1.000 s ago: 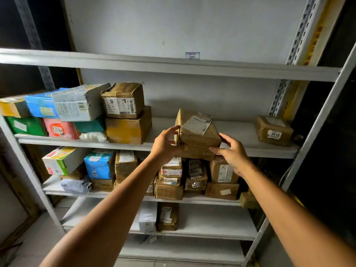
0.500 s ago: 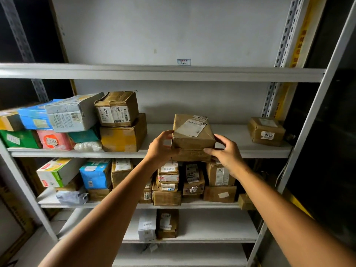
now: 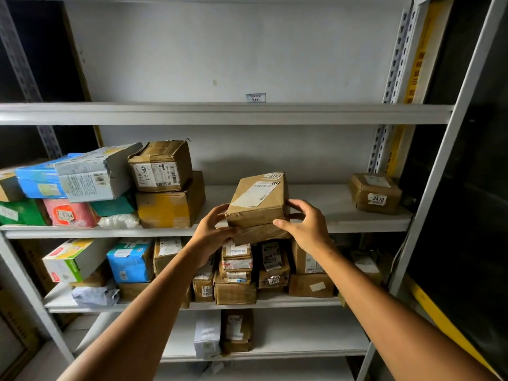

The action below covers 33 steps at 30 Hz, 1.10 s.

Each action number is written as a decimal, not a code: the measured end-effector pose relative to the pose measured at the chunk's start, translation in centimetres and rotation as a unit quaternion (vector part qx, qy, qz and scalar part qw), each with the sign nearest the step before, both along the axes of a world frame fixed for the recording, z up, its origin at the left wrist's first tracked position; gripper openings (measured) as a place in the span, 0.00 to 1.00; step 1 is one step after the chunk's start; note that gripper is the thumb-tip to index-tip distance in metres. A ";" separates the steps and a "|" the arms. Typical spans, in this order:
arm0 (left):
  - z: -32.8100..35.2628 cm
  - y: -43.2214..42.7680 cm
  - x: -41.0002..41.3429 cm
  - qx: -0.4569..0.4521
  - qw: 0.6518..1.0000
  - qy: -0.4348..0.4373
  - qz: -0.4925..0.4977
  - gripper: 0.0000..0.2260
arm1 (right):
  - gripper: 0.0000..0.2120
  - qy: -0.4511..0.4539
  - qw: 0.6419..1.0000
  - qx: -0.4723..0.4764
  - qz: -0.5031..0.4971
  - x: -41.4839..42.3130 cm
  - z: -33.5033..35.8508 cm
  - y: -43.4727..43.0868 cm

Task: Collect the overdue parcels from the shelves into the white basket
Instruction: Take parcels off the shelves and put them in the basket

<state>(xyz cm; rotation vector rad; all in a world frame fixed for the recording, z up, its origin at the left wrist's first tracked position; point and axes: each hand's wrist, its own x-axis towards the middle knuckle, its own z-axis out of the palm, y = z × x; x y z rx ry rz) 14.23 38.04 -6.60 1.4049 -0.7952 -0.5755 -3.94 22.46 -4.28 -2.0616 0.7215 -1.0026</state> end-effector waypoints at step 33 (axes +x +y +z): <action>1.1 -11.7 0.8 -0.004 0.991 -0.133 -0.028 0.34 | 0.26 -0.025 0.996 0.055 -0.067 -2.8 0.6 -7.1</action>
